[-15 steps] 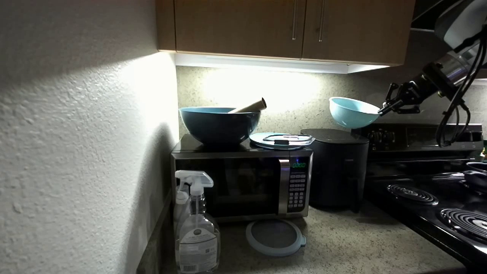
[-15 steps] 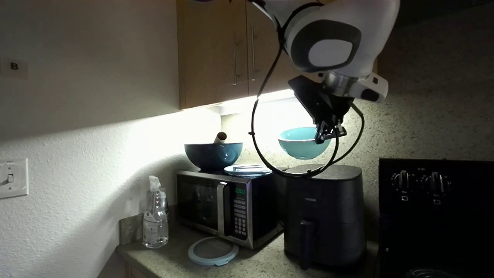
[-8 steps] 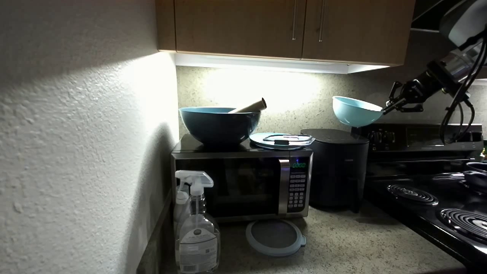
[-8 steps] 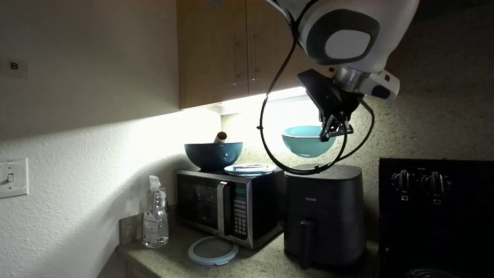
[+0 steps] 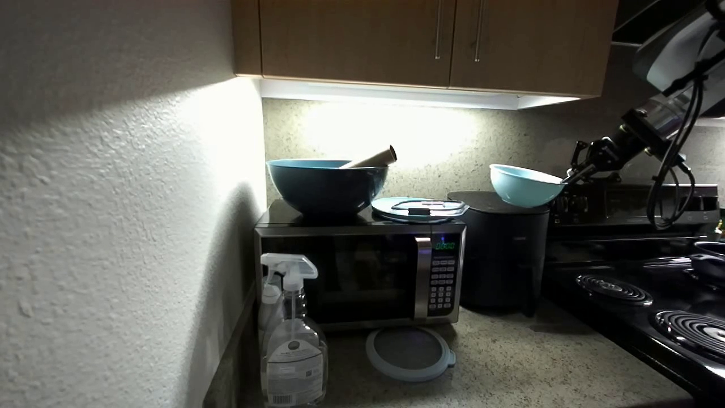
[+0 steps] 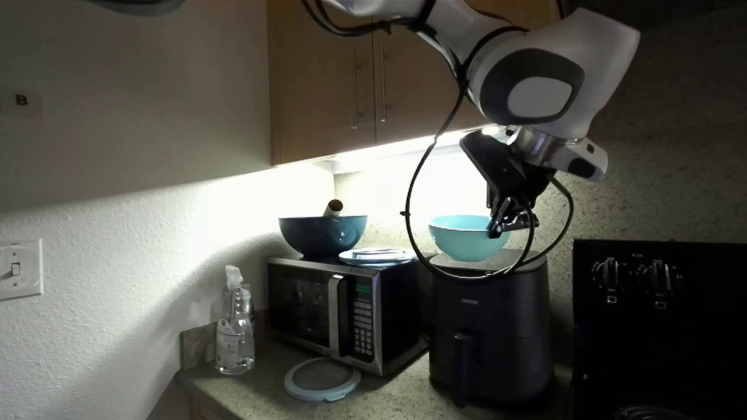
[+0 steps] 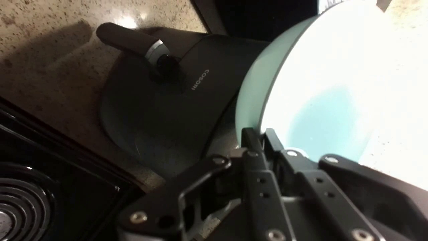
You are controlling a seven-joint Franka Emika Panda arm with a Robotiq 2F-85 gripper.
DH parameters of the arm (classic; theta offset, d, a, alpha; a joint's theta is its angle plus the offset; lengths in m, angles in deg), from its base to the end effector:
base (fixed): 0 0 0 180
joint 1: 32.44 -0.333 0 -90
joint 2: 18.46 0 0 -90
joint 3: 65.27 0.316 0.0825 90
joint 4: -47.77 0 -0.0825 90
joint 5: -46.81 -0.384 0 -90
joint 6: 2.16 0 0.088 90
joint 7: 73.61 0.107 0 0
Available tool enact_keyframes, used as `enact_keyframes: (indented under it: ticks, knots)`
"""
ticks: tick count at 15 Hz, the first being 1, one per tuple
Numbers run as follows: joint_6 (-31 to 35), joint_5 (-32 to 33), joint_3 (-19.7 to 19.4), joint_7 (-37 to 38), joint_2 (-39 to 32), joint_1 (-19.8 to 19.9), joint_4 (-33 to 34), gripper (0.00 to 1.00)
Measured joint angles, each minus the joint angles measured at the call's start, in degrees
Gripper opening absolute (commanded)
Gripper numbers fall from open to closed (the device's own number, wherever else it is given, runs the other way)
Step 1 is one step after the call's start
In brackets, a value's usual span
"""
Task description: Pick up the bowl and put it on top of the air fryer
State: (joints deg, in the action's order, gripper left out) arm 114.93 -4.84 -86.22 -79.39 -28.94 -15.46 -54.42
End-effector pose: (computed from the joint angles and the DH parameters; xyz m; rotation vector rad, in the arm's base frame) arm 0.5291 -0.3407 0.4806 -2.1708 1.1087 -0.4676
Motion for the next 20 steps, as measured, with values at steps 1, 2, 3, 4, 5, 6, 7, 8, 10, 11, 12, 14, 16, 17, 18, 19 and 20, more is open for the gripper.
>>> enact_keyframes:
  ticks: [1, 2, 3, 4, 5, 6, 7, 8, 10, 11, 12, 14, 16, 17, 18, 19, 20]
  knots:
    - [-0.5, 0.6, 0.2, 0.6, -1.0, 0.3, 1.0, 0.02]
    - [-0.6, 1.3, 0.3, 1.0, -1.8, 0.3, 1.9, 0.02]
    - [-0.6, 2.2, 0.6, 1.4, -2.5, 0.4, 2.8, 0.02]
    - [-0.4, 3.3, 0.8, 1.5, -2.9, 0.4, 3.6, 0.02]
    - [-0.3, 4.5, 1.2, 1.6, -3.2, 0.4, 4.5, 0.02]
    - [-0.2, 5.5, 1.5, 1.6, -3.3, 0.4, 5.3, 0.02]
    - [-0.2, 6.5, 1.9, 1.7, -3.3, 0.4, 6.2, 0.02]
    - [-0.2, 7.3, 2.2, 1.9, -3.4, 0.4, 7.1, 0.02]
    - [-0.2, 8.6, 2.8, 2.4, -3.6, 0.4, 8.9, 0.02]
    - [-0.1, 9.4, 3.1, 2.9, -3.7, 0.4, 9.7, 0.08]
    - [-0.1, 9.5, 3.4, 3.0, -3.7, 0.4, 10.1, 0.08]
    - [-0.1, 9.5, 3.6, 3.0, -3.9, 0.5, 10.1, 0.02]
    - [0.1, 9.5, 3.7, 3.0, -4.2, 0.7, 10.1, 0.02]
    - [0.7, 9.5, 3.7, 3.0, -4.4, 0.8, 10.2, 0.02]
    - [1.7, 9.5, 3.8, 3.0, -4.7, 0.8, 10.5, 0.02]
    - [2.5, 9.5, 3.9, 3.1, -5.3, 0.8, 11.2, 0.02]
    - [3.2, 9.5, 3.9, 3.5, -6.1, 0.8, 12.4, 0.02]
